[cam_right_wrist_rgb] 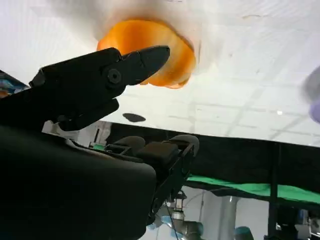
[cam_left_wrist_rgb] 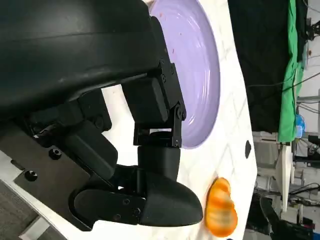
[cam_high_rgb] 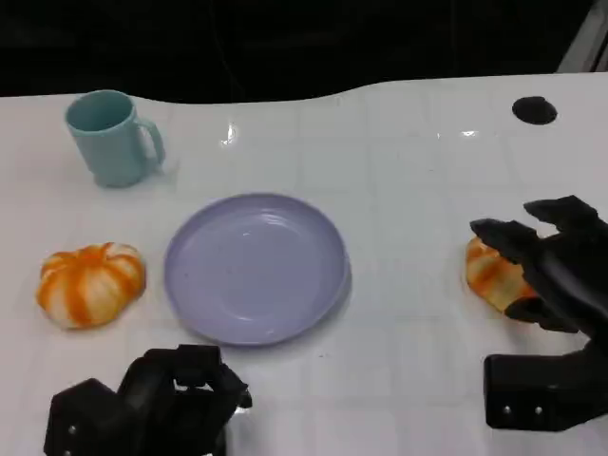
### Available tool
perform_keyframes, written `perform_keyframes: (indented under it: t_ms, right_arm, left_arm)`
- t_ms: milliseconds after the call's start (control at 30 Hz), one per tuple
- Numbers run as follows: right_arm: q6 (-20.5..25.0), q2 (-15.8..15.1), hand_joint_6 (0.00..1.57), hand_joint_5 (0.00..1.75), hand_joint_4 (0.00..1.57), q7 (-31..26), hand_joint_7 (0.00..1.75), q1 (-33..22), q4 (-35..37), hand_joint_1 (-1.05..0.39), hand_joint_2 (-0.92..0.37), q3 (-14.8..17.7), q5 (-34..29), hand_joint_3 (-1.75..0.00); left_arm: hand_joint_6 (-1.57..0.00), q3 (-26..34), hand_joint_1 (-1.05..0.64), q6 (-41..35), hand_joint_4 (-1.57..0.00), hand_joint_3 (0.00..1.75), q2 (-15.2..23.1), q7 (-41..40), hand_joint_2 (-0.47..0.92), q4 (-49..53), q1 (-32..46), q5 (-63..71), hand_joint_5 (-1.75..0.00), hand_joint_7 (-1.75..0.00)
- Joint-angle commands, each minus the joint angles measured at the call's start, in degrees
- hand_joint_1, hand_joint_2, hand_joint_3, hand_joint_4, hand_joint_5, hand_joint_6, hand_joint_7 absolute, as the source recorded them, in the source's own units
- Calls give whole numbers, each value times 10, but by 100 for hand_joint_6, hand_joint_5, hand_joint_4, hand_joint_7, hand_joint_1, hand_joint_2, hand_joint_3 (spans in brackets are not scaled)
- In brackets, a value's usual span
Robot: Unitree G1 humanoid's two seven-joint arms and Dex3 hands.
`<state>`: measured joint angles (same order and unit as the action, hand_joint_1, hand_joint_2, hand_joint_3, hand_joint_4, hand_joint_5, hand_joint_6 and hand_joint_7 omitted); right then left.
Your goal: Grasp the bread from the table and place it into the plate.
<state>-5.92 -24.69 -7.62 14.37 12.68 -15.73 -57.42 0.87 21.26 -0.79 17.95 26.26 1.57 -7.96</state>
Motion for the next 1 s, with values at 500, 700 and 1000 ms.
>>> perform_keyframes:
  t_ms: [500,700,1000]
  right_arm:
    - [28,4,40,24,19,-12,0,58,123,-29,-78,-57,31,-1]
    - [30,16,39,20,21,-32,0,90,187,-29,-79,-75,33,-1]
    - [26,46,45,16,37,-55,2,152,306,-30,-85,-98,55,-2]
  left_arm:
    - [-140,4,-105,0,-157,70,5,-3,53,-15,11,-2,-123,-87]
    - [-139,4,-105,1,-157,71,6,-3,53,-16,12,0,-123,-87]
    - [-139,4,-105,0,-157,71,5,-3,53,-21,15,-3,-123,-87]
